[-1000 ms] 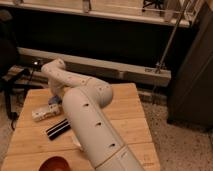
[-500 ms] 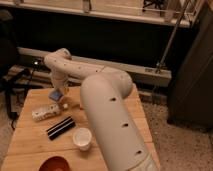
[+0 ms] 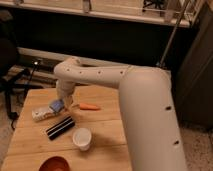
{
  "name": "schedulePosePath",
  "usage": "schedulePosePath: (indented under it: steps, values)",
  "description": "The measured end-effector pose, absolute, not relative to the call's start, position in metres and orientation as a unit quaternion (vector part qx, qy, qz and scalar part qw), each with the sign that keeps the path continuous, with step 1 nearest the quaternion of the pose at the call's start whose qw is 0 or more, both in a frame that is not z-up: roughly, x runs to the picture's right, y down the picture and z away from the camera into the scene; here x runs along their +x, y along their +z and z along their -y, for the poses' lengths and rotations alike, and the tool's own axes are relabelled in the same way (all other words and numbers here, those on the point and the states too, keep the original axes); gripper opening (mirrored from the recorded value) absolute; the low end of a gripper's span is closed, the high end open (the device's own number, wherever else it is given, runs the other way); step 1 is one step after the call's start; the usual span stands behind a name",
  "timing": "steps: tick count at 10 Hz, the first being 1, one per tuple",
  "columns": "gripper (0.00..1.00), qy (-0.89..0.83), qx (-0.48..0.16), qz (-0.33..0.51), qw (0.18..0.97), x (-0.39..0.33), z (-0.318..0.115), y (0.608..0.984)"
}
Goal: Place the white sponge in the ceramic bowl
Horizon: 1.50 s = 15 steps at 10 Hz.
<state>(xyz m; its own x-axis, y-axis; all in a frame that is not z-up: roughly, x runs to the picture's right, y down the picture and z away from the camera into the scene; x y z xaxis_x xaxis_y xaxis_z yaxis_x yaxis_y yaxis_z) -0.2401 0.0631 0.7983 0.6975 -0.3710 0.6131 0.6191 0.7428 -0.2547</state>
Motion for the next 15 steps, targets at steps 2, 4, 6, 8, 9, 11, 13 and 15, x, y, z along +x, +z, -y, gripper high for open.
schedulePosePath:
  steps: [2,4,6,8,9,11,13,15]
  values:
    - [0.0,-0.271,-0.229,0.278,0.893,-0.24,-0.07,0.792]
    - [0.0,-0.271,-0.229,0.279,0.892,-0.242,-0.07,0.791]
    - [0.0,-0.272,-0.229,0.279,0.892,-0.242,-0.071,0.791]
    - [0.0,-0.294,-0.214,0.299,0.882,-0.27,-0.088,0.773]
    - [0.0,-0.307,-0.206,0.307,0.877,-0.284,-0.096,0.764]
    - [0.0,-0.326,-0.188,0.32,0.87,-0.301,-0.113,0.747]
    - [0.0,-0.338,-0.178,0.328,0.864,-0.308,-0.129,0.732]
    - [0.0,-0.349,-0.164,0.333,0.861,-0.308,-0.147,0.708]
